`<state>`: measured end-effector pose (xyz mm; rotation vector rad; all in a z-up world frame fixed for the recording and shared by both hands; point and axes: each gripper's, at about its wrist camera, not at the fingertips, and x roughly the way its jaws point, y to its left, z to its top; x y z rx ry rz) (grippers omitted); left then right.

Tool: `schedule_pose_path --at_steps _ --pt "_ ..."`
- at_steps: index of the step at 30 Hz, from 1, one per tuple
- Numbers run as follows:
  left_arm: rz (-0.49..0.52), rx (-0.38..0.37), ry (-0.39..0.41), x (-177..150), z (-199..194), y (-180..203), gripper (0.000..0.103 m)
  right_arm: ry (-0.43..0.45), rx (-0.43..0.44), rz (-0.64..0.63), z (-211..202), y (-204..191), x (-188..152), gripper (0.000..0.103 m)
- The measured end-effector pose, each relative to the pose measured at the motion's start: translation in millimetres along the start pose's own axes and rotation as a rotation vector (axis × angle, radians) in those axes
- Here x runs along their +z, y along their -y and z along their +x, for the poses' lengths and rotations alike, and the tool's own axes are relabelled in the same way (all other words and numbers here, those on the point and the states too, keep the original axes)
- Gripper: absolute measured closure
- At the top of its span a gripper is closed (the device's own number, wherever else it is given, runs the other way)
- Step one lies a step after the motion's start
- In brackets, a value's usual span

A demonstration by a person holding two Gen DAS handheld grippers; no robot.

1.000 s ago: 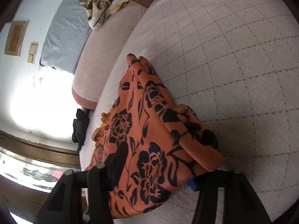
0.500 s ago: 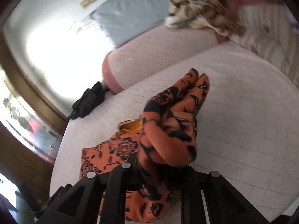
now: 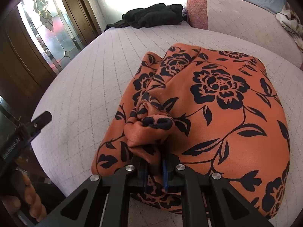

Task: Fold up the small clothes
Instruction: 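Grasp the blouse side with the right tool and fold it across, then grasp the other blouse side with the left tool and fold it across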

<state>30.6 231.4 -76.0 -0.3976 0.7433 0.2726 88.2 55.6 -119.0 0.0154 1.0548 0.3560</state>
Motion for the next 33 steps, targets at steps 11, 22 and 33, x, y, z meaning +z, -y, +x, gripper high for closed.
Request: schedule_pose_path --at_steps 11,22,33 --pt "0.092 -0.383 -0.062 -8 -21 56 0.025 0.051 0.175 0.047 -32 16 -23 0.044" --pt "0.355 -0.312 -0.237 -28 24 149 0.026 0.22 0.184 0.224 -107 86 -66 0.031" --pt "0.322 -0.339 -0.421 -18 58 163 0.089 0.255 0.24 0.32 -107 118 -75 0.031"
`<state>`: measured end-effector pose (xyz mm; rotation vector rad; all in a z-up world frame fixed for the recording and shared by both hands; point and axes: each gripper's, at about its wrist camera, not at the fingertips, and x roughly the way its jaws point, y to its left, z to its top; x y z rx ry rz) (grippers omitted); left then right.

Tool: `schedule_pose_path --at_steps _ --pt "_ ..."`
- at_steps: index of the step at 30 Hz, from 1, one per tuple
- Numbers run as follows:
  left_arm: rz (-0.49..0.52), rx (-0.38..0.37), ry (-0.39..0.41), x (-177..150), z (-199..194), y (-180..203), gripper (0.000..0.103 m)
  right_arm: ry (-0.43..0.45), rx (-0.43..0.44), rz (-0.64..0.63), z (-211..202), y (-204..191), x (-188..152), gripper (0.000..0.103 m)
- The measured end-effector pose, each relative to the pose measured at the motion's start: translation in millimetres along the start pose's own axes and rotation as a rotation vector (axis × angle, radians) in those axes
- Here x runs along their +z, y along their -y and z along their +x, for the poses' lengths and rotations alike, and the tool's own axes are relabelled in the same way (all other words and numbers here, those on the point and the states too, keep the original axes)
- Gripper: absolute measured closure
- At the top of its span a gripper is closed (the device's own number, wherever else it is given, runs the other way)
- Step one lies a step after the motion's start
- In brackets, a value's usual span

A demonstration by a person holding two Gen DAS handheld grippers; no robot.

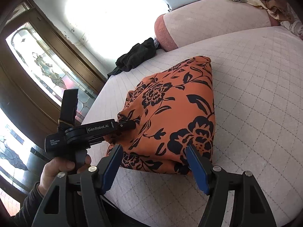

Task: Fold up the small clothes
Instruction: 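Grasp the other blouse side with the left tool and fold it across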

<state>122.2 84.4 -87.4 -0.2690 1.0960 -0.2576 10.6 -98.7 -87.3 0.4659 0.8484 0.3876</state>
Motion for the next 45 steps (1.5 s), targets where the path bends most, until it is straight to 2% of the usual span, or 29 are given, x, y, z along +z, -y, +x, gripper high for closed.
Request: schedule_pose_path --at_steps 1,4,6,7,8,10,11,12,15,19,21,23,26,30,33,34,37,40,42,45 --pt "0.004 -0.004 0.035 0 -9 2 0.091 0.003 0.001 0.006 -1 1 0 0.031" --pt "0.054 0.008 0.27 -10 -69 19 0.091 0.017 -0.007 0.015 -5 3 1 0.031" --pt "0.091 0.044 0.337 -29 -87 24 0.091 0.027 -0.017 0.024 -8 5 2 0.031" --pt "0.089 0.063 0.33 -38 -82 22 0.09 0.029 -0.019 0.029 -8 6 2 0.031" --pt "0.085 0.088 0.289 -45 -66 16 0.09 0.028 -0.023 0.033 -8 7 2 0.031" --pt "-0.031 0.097 0.142 -52 -22 -15 0.089 0.011 -0.029 0.045 -4 7 1 0.031" --pt "-0.093 0.065 0.139 -56 -14 -30 0.088 -0.003 -0.029 0.041 -2 6 1 0.031" --pt "-0.096 0.05 0.162 -58 -19 -32 0.087 -0.01 -0.03 0.025 -2 2 0 0.031" --pt "0.001 0.097 0.216 -56 -37 -10 0.089 -0.01 -0.046 -0.027 -4 -4 -2 0.031" --pt "-0.056 0.065 0.253 -58 -51 -22 0.089 -0.017 -0.061 0.006 -4 -2 1 0.031" --pt "-0.116 0.065 0.218 -63 -44 -41 0.089 -0.022 -0.067 -0.008 -5 -4 1 0.031" --pt "-0.175 0.019 0.196 -68 -39 -54 0.089 -0.025 -0.074 -0.019 -5 -5 2 0.031" --pt "-0.129 0.026 0.185 -67 -36 -51 0.088 -0.026 -0.076 -0.017 -5 -6 5 0.031" --pt "-0.204 -0.048 0.165 -69 -31 -69 0.085 -0.03 -0.055 -0.032 -2 -16 14 0.031" --pt "-0.175 -0.027 0.172 -69 -30 -64 0.084 -0.028 0.003 -0.083 2 -39 30 0.03" --pt "-0.174 -0.025 0.173 -69 -30 -63 0.084 -0.029 0.036 -0.083 5 -45 36 0.027" --pt "-0.194 -0.042 0.164 -67 -28 -65 0.083 -0.087 0.141 -0.004 31 -43 47 0.015" --pt "-0.207 -0.054 0.136 -67 -35 -68 0.079 -0.232 0.14 0.18 78 -7 34 0.015" --pt "-0.213 -0.048 0.149 -67 -52 -70 0.075 -0.196 0.175 0.215 77 0 30 0.015" --pt "-0.174 -0.045 0.236 -56 -79 -65 0.071 -0.192 0.191 0.203 75 -4 27 0.015"
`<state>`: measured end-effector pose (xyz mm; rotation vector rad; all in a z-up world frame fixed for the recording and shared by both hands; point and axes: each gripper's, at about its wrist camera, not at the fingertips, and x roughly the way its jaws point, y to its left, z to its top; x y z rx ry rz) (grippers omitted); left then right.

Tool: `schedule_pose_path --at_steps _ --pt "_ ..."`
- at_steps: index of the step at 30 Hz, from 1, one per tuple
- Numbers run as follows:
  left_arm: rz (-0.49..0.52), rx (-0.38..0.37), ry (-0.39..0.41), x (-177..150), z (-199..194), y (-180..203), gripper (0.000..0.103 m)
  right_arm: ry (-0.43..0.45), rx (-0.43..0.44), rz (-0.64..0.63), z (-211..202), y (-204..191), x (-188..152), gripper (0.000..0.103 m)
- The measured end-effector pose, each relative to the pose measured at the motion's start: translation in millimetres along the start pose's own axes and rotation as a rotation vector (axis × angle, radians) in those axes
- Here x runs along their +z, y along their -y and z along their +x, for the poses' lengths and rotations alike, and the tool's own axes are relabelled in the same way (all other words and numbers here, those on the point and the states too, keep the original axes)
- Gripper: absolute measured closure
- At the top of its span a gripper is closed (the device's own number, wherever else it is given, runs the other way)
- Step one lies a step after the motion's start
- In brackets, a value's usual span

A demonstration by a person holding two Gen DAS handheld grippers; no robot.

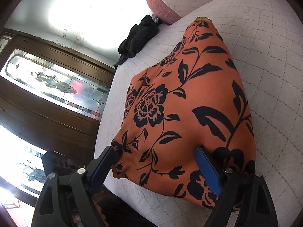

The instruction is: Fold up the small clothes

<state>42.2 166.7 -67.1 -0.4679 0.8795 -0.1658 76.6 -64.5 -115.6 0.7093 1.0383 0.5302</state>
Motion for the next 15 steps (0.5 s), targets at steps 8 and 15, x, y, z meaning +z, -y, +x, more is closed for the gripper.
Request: schedule_pose_path --at_steps 8,15 --pt "0.044 0.159 -0.136 16 60 -12 0.06 -0.007 0.028 -0.017 -3 2 -4 0.015" --pt "0.213 0.127 -0.017 58 48 41 0.06 -0.018 0.047 -0.024 -5 6 -5 0.015"
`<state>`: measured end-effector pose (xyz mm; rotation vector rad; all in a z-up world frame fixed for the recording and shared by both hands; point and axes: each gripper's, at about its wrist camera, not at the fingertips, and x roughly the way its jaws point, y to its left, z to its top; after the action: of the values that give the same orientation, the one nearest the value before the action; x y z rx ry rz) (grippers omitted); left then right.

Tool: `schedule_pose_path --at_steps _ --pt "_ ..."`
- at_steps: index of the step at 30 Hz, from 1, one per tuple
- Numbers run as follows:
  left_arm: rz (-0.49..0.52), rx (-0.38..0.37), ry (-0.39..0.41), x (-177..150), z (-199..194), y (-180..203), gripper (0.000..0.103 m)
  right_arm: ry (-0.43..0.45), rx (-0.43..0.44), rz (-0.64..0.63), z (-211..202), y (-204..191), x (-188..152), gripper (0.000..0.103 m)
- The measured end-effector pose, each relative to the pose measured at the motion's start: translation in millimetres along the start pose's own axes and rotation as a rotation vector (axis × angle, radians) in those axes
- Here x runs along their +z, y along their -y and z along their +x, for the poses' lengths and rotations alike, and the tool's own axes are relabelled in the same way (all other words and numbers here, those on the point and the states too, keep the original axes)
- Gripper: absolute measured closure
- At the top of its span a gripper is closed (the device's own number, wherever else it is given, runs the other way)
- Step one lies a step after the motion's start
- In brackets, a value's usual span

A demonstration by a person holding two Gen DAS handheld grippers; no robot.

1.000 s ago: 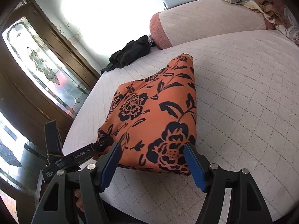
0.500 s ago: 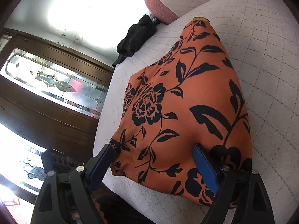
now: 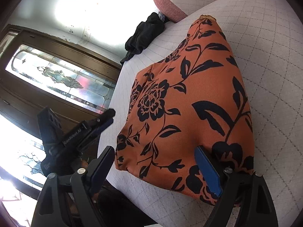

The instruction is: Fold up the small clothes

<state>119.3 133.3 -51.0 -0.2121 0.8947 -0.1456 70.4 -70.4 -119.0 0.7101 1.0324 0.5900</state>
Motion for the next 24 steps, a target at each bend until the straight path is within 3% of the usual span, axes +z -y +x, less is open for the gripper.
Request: schedule_pose_path --at_steps 1,3,4,6,9,11,14,16,20,22,24 --pt "0.017 0.01 -0.033 6 15 6 0.06 -0.003 0.002 0.003 -1 0 0 0.015" --pt "0.066 0.129 -0.115 9 52 5 0.06 -0.013 0.013 0.01 -2 1 1 0.015" --pt "0.047 0.141 -0.145 7 65 0 0.057 -0.018 0.021 0.015 -3 2 1 0.015" --pt "0.01 0.122 -0.127 5 67 -8 0.051 -0.008 0.037 0.021 -14 1 3 0.015" --pt "0.056 0.139 -0.094 1 65 -4 0.05 0.108 0.025 0.035 -48 7 8 0.015" --pt "0.025 0.117 -0.091 3 68 -6 0.048 0.162 -0.016 0.068 -62 21 17 0.015" --pt "-0.012 0.084 -0.084 1 66 -18 0.042 0.099 -0.036 0.184 -48 53 35 0.015" --pt "-0.014 0.072 -0.074 -3 66 -20 0.039 0.033 -0.008 0.241 -30 67 41 0.015" --pt "-0.025 0.055 -0.066 -2 67 -23 0.038 -0.004 0.045 0.302 0 76 57 0.016" --pt "-0.01 0.065 -0.056 -2 66 -20 0.037 -0.064 -0.015 0.29 17 73 59 0.056" --pt "-0.005 0.059 -0.052 -1 65 -21 0.037 -0.052 -0.128 0.14 16 44 59 0.068"
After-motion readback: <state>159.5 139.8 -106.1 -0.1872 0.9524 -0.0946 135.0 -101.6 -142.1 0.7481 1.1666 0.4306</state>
